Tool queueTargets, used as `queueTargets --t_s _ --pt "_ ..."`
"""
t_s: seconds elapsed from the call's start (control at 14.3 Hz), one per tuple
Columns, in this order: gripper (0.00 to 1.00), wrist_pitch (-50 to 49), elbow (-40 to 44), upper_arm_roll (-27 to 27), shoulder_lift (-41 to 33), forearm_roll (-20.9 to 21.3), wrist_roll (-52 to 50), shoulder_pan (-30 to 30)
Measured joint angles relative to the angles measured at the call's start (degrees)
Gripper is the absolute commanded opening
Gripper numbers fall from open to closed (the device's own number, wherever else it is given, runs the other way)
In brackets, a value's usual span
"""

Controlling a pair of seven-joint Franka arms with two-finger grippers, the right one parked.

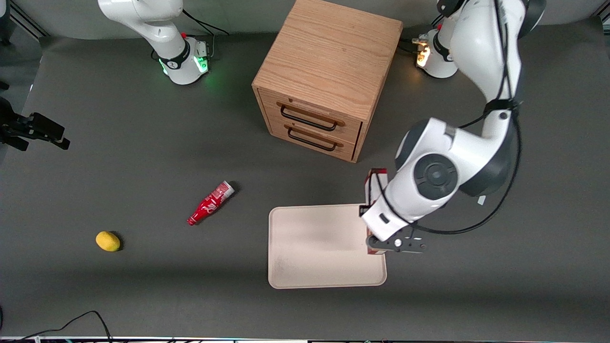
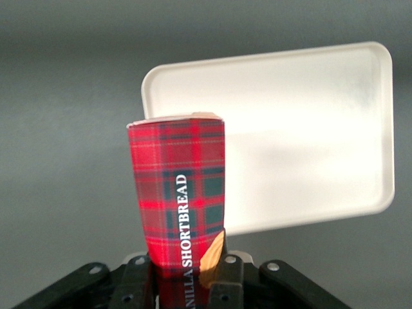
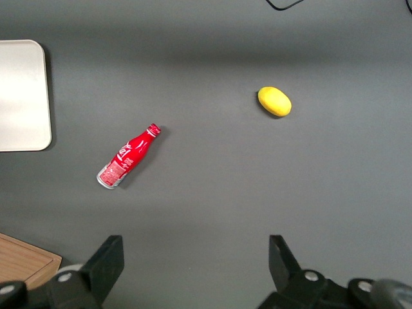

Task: Place red cookie box on tray
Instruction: 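Carry the red box over the cream tray with the left gripper, then lower the red box onto the tray and open the left gripper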

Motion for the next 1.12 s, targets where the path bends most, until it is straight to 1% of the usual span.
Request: queueTargets --t_s 0.42,0.7,0.91,0.98,1.05,1.12 --pt "0.06 6.91 1.06 0.22 6.95 2.82 -1.18 -0.31" --pt "0.06 11.57 1.11 0.6 10.11 3.03 -1.27 -0.3" --pt "0.07 12.89 1.14 0.93 11.24 3.14 -1.27 -0.3" --pt "0.17 13.08 1.15 1.11 11.4 3.24 -1.27 -0.3" --pt "0.23 13.17 1.16 1.25 11.5 3.28 -1.27 -0.29" --pt "0.23 13.39 1.16 1.32 11.6 3.31 -1.27 -0.29"
